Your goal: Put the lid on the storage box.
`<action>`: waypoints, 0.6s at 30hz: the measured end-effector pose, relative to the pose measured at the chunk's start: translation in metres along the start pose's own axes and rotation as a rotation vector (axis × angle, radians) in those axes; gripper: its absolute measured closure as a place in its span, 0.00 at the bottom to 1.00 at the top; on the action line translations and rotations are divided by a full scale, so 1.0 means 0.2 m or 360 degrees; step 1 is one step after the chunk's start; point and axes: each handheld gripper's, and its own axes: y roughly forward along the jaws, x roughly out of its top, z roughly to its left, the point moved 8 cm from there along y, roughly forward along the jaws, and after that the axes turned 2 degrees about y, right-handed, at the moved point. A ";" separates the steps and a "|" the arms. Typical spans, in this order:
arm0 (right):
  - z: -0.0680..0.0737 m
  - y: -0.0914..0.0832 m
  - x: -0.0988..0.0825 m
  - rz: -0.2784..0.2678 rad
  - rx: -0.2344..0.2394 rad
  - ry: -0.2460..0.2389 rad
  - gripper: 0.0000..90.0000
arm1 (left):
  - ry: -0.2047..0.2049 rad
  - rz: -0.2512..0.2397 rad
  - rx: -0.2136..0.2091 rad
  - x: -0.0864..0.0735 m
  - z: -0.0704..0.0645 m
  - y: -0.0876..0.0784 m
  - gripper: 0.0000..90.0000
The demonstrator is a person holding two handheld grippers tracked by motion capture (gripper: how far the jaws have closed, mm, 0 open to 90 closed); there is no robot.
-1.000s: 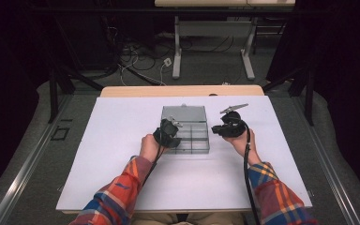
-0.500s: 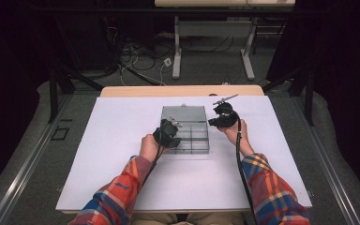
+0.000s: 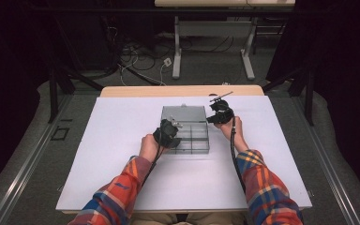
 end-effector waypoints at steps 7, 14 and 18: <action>0.00 0.06 0.00 0.0026 0.0010 0.0020 1.00 | 0.0019 0.0009 0.0000 0.00 0.00 0.00 0.74; -0.02 0.07 0.02 0.0119 -0.0026 -0.0001 1.00 | 0.0025 0.0009 -0.0006 0.00 0.00 0.00 0.74; -0.03 0.09 0.02 0.0108 -0.0013 0.0058 1.00 | 0.0025 0.0006 -0.0006 0.00 0.00 0.00 0.75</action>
